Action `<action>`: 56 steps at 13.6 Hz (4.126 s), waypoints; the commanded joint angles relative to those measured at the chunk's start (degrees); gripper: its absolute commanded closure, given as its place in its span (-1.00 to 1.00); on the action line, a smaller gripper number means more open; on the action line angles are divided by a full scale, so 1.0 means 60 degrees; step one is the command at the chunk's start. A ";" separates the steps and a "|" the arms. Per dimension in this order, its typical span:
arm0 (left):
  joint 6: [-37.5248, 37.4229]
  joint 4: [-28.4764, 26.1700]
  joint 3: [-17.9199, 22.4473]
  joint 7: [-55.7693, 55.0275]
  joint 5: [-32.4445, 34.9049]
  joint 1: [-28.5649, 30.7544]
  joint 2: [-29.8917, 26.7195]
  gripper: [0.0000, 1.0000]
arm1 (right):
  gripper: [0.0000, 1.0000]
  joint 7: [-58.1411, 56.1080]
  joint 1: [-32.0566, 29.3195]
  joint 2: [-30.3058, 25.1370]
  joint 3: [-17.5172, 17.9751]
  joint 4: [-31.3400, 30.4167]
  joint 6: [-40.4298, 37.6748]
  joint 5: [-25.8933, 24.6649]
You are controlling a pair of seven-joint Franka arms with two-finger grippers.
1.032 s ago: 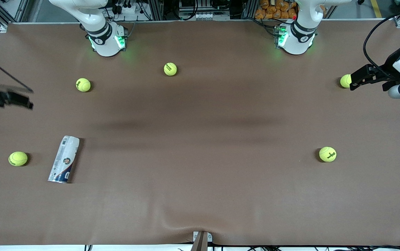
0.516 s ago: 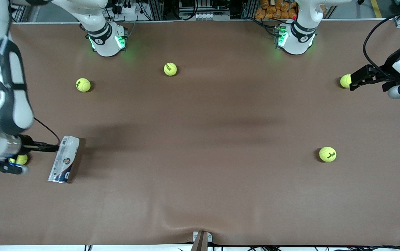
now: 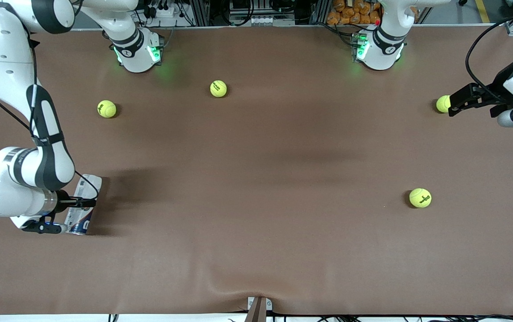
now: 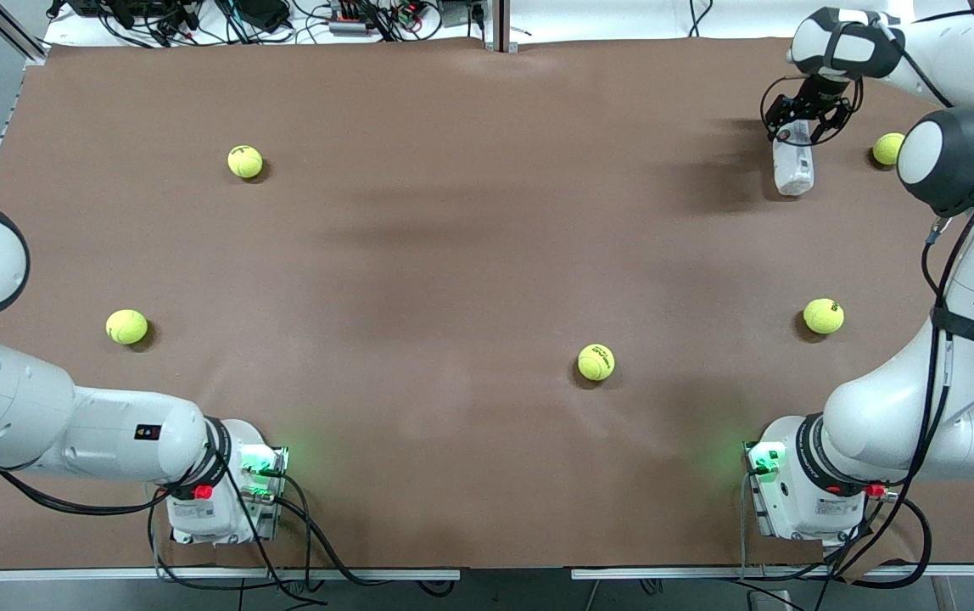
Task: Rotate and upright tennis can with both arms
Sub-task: 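Close the right gripper around the middle of the tennis can, then carry the can with the right gripper to the table center and lower it, then open the right gripper and withdraw while the left gripper reaches toward the can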
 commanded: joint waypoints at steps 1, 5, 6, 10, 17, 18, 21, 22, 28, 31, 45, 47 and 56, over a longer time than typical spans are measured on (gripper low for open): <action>0.0031 0.0049 -0.0027 -0.0047 -0.0035 0.0022 -0.0020 -1.00 | -1.00 -0.0782 -0.0154 0.0323 0.0045 0.0204 0.0139 0.0094; 0.0001 0.0035 -0.0056 -0.0091 0.0009 0.0022 -0.0006 -1.00 | -1.00 -0.1264 -0.0096 0.0528 0.0045 0.0189 0.0182 0.0065; 0.0001 0.0049 -0.0071 -0.0091 0.0009 -0.0007 0.0009 -1.00 | -1.00 -0.1571 -0.0081 0.0645 0.0045 0.0175 0.0284 0.0064; 0.0001 0.0064 -0.0085 -0.0237 -0.0035 -0.0052 -0.0035 -1.00 | -1.00 -0.2204 -0.0052 0.0836 0.0045 0.0174 0.0315 0.0064; 0.0001 0.0064 -0.0071 -0.0062 0.0009 0.0036 -0.0035 -1.00 | -0.55 -0.3489 0.0766 0.0559 0.0104 0.0628 0.0168 0.0020; 0.0001 0.0064 -0.0071 -0.0076 0.0023 0.0036 -0.0035 -1.00 | -0.57 -0.3739 0.1117 0.0442 0.0206 0.0643 0.0139 0.0035; 0.0001 0.0078 -0.0071 -0.0164 -0.0006 0.0007 -0.0050 -1.00 | -0.57 -0.4265 0.2230 0.0368 0.0585 0.0803 0.0139 0.0035; 0.0001 0.0064 -0.0071 -0.0193 -0.0020 -0.0007 -0.0050 -1.00 | -0.57 -0.4748 0.2538 0.0367 0.0805 0.0993 0.0139 0.0021; 0.0001 0.0064 -0.0188 -0.0237 -0.0035 -0.0052 -0.0035 -1.00 | -0.59 -0.8585 0.4325 0.0411 0.1393 0.1039 0.0956 0.0021; 0.0001 0.0064 -0.0188 -0.0223 -0.0035 -0.0037 -0.0035 -1.00 | -0.59 -0.9367 0.5569 0.0484 0.1364 0.1009 0.1529 -0.0518; 0.0001 0.0064 -0.0188 -0.0223 -0.0094 -0.0051 0.0009 -1.00 | -1.00 -0.6378 0.6921 0.0954 0.1320 0.0877 0.1531 -0.3217; 0.0001 0.0064 -0.0188 -0.0223 -0.0079 -0.0037 0.0009 -1.00 | -1.00 -0.6481 0.6877 0.0706 0.1378 0.0936 0.1414 -0.3159; 0.0250 0.0064 -0.0203 -0.0208 -0.2081 -0.0125 0.0768 -1.00 | -1.00 -0.5491 0.5328 -0.1740 0.1320 0.0951 -0.1162 -0.0772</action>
